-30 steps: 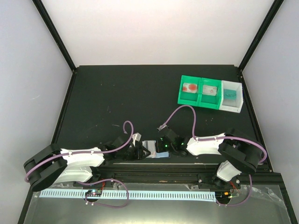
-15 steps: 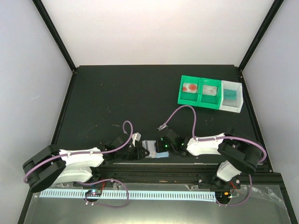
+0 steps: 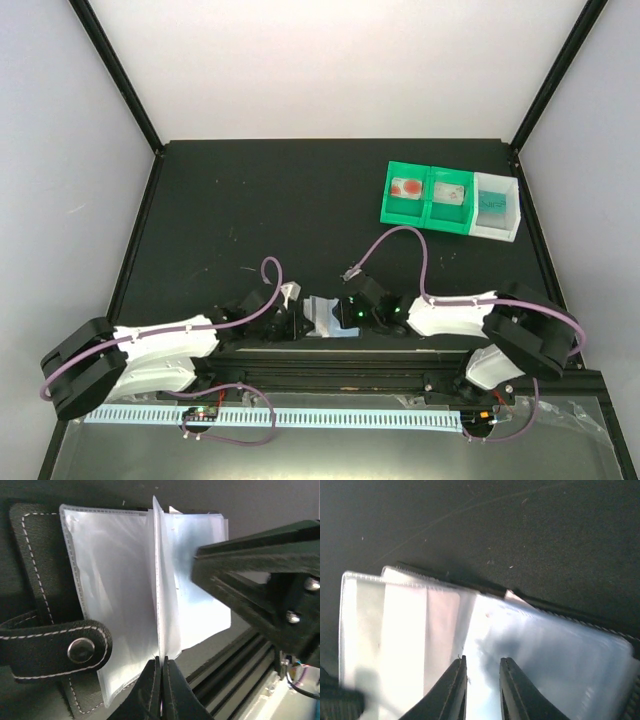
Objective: Take the credit cards out of the card holder
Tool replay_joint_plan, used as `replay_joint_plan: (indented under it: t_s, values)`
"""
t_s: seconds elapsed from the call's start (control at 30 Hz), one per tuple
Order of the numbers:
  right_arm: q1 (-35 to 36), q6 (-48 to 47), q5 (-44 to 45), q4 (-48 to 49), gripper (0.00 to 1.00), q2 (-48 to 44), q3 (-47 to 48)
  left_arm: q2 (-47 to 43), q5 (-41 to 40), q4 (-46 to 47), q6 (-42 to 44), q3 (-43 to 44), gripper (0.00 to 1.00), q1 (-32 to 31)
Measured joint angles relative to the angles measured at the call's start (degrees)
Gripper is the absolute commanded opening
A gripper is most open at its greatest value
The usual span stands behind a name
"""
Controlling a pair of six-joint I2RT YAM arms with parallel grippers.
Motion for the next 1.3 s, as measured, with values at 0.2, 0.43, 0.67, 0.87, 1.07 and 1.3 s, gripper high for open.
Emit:
replay_joint_plan:
  t_s: [0.2, 0.43, 0.67, 0.87, 1.07, 1.3]
  values:
    - [0.0, -0.6, 0.7, -6.0, 0.3, -5.8, -0.3, -2.4, -3.1, -6.1, 1.7, 1.5, 0.02, 0.0]
    - [0.0, -0.8, 1.6, -9.5, 0.3, -9.3, -0.6, -3.3, -4.4, -10.4, 3.1, 3.0, 0.11, 0.0]
    - [0.0, -1.4, 1.9, -9.7, 0.31, -5.6, -1.0, -2.3, -4.4, -12.0, 4.0, 5.0, 0.25, 0.0]
    - [0.0, -1.6, 1.9, -8.8, 0.29, -4.1, -0.7, -0.6, -3.3, -11.5, 4.1, 5.9, 0.27, 0.0]
    - [0.0, -1.6, 1.9, -8.0, 0.29, -4.6, -1.4, -0.5, -0.8, -8.2, 4.0, 5.9, 0.31, 0.0]
    - [0.0, -1.6, 3.4, -7.9, 0.29, -7.4, -3.3, 1.6, 2.6, -2.5, 4.1, 6.0, 0.33, 0.0]
